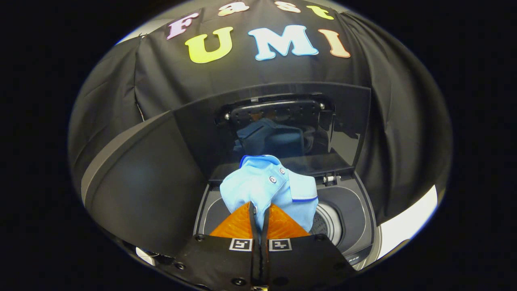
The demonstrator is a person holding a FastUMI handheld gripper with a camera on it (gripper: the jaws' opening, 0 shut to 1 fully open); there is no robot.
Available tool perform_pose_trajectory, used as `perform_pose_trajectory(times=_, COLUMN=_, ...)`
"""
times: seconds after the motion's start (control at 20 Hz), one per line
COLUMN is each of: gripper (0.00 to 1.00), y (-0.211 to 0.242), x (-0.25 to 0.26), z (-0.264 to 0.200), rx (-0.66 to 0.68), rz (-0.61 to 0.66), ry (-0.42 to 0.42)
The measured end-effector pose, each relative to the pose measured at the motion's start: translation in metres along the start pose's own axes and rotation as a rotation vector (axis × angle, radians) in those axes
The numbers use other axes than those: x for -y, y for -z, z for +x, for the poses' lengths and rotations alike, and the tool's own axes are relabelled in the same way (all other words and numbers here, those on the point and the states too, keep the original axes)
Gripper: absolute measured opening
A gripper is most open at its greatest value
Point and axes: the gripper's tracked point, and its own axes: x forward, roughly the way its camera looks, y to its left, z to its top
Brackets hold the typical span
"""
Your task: Put the clothes into the washing machine and then close the washing machine lid.
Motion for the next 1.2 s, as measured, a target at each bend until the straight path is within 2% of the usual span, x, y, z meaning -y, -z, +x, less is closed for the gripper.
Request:
perform_pose_trajectory(times=0.5, gripper=0.01, y=0.046, x=0.01, z=0.025, rx=-0.132, rz=0.015, ry=0.037)
perform_pose_trajectory(times=0.8, gripper=0.03, y=0.072, x=0.023, z=0.026, rx=-0.224, rz=0.032, ry=0.09)
perform_pose_trajectory(times=0.95, gripper=0.08, y=0.085, x=0.03, z=0.022, rx=-0.268, rz=0.03, ry=0.103)
perform_pose_trajectory(times=1.1, gripper=0.25, y=0.09, x=0.038, z=0.019, rx=-0.287, rz=0.03, ry=0.132)
perform_pose_trajectory(times=1.15, gripper=0.26, y=0.086, x=0.04, z=0.017, rx=-0.273, rz=0.034, ry=0.134)
perform_pose_trajectory(times=1.2, gripper=0.41, y=0.083, x=0.041, z=0.018, rx=-0.257, rz=0.028, ry=0.139)
